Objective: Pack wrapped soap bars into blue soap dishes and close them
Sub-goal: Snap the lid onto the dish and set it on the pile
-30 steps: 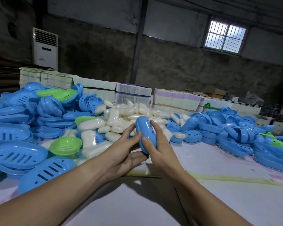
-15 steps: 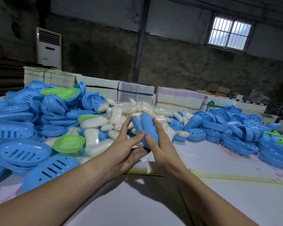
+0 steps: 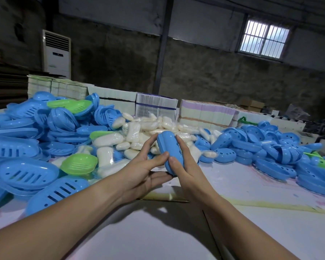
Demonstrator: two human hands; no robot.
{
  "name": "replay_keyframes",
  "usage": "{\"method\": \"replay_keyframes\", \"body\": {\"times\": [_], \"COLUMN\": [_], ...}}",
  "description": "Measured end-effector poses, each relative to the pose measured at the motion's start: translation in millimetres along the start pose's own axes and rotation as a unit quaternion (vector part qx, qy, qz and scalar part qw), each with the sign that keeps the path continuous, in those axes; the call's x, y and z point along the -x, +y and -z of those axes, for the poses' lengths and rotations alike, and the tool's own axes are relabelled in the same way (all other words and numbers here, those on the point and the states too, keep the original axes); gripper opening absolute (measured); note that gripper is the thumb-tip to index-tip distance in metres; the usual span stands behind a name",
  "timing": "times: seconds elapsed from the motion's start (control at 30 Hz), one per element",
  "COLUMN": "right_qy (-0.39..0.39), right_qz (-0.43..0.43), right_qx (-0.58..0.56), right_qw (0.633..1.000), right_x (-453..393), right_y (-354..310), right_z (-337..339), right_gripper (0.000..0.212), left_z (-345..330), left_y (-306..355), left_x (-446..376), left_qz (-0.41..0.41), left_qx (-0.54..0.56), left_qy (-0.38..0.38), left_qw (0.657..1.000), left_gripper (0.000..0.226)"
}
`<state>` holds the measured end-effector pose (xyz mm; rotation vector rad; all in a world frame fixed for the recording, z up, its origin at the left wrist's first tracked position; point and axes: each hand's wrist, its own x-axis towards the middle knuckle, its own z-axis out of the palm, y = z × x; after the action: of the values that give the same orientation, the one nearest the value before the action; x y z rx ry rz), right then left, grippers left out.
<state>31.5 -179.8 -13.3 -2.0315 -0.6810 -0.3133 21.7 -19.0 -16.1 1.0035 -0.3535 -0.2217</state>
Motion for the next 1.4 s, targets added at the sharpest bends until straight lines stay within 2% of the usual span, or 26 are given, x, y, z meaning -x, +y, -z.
{"method": "replay_keyframes", "body": {"times": [0.17, 0.37, 0.57, 0.83, 0.97, 1.27, 1.4], "right_qy": [-0.023, -0.023, -0.052, -0.062, -0.048, -0.031, -0.020], "right_qz": [-0.014, -0.004, -0.046, -0.062, -0.057, -0.061, -0.056], "right_qx": [-0.032, -0.038, -0.154, -0.176, -0.163, -0.152, -0.141], "right_qw": [0.999, 0.999, 0.986, 0.980, 0.984, 0.986, 0.988], "right_x": [1.9, 2.1, 3.5, 1.3, 0.9, 1.9, 1.0], "right_y": [2.4, 2.5, 4.0, 2.2, 0.7, -4.0, -1.2], "right_z": [2.0, 2.6, 10.2, 12.8, 11.7, 16.3, 16.0], "right_gripper": [0.066, 0.067, 0.063, 0.056, 0.052, 0.050, 0.051], "left_z": [4.0, 5.5, 6.3, 6.5, 4.0, 0.0, -1.8], "left_y": [0.4, 1.9, 0.1, 1.2, 1.0, 6.3, 3.8], "left_x": [-0.1, 0.8, -0.1, -0.9, 0.1, 2.9, 3.6], "left_qz": [0.013, 0.018, 0.036, 0.049, 0.052, 0.053, 0.047], "left_qx": [-0.036, -0.067, -0.067, -0.010, -0.008, 0.016, -0.003], "left_qy": [0.007, 0.010, 0.016, 0.009, 0.011, -0.017, -0.005], "left_qw": [0.999, 0.998, 0.997, 0.999, 0.999, 0.998, 0.999], "left_gripper": [0.071, 0.078, 0.075, 0.071, 0.072, 0.060, 0.066]}}
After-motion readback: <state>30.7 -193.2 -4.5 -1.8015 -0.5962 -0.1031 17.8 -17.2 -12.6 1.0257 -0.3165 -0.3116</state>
